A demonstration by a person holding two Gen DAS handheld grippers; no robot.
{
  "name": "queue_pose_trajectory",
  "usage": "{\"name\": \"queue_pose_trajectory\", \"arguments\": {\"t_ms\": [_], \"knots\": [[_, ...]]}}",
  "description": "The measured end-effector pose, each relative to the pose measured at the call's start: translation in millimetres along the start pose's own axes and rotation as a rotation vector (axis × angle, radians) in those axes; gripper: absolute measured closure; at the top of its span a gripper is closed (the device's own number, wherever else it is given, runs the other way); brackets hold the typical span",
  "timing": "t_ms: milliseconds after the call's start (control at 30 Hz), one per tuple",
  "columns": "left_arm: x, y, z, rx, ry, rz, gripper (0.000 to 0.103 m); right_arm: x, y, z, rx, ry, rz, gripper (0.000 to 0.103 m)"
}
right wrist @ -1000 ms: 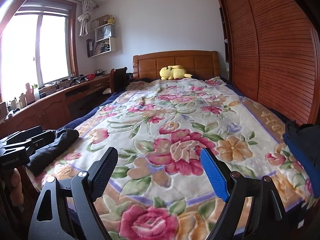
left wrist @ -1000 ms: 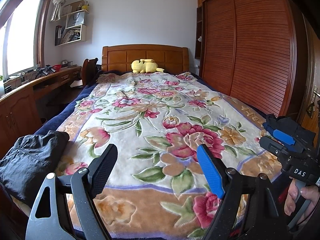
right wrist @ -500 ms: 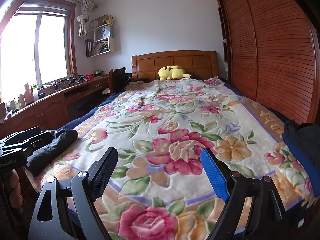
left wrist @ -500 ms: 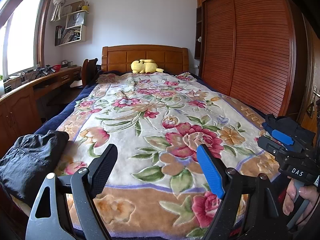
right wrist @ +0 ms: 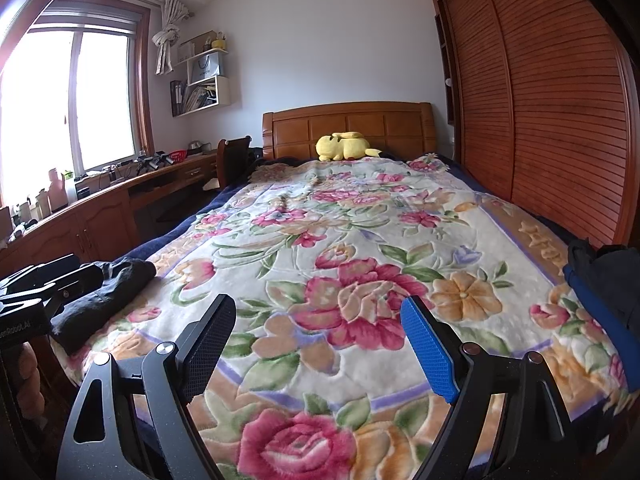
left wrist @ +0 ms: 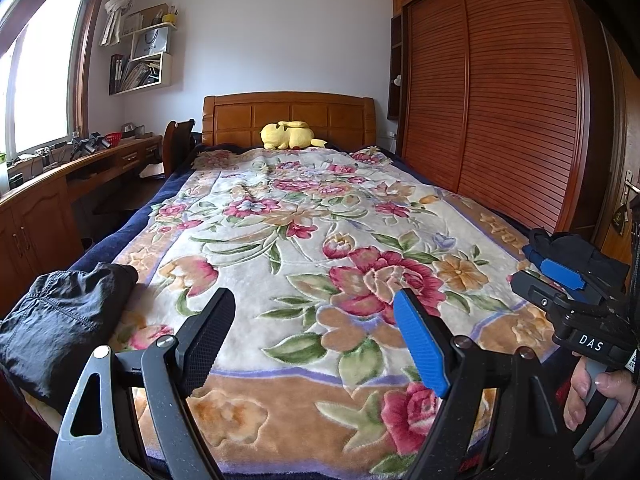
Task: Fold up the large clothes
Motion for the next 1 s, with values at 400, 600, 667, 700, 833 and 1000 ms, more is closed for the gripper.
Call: {"name": "queue_pose_trajectory", "arguments": {"t_ms": [400, 600, 667, 700, 833, 1000], "knots": [[3.5, -0.1, 2.7, 0.002, -0.003, -0.002, 0.021, 0.5, 1.2, 0.3, 0.005, -0.002, -0.002, 0.017], [3.3, -0.4, 2.8, 0.003, -0.002, -0.001, 0.021, 1.5, 0.6, -0.3, 0.009, 0.000, -0.004, 0.017], [2.8, -1.3, 2.6, 0.001, 0.000, -0.003, 0.021, 1.5, 0.2, -0.4, 0.007, -0.001, -0.004, 0.017], [2.7, -1.3, 2.9, 0.000, 0.001, -0.003, 0.021, 1.4, 0.1, -0.9, 0.005, 0.000, -0.004, 0.017], [4.9, 0.9, 4.6, -0.008, 0.008, 0.002, 0.021, 2.3, -0.3, -1.8, 0.001, 0.004, -0.007, 0.017], [1.6, 3.4, -0.3, -0.015, 0.013, 0.008, 0.021, 3.3, 0.8, -2.3, 0.002, 0.003, -0.007, 0.017]]}}
Point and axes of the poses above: each gripper's, at about its wrist camera, not at the fingertips, and z roughly against the way its jaws point, x to its right, y to its top, the point moved 10 cm from there along -z, roughly the way its jaws point, and after that the axes turned 14 degrees about z, right-handed, at the moved point
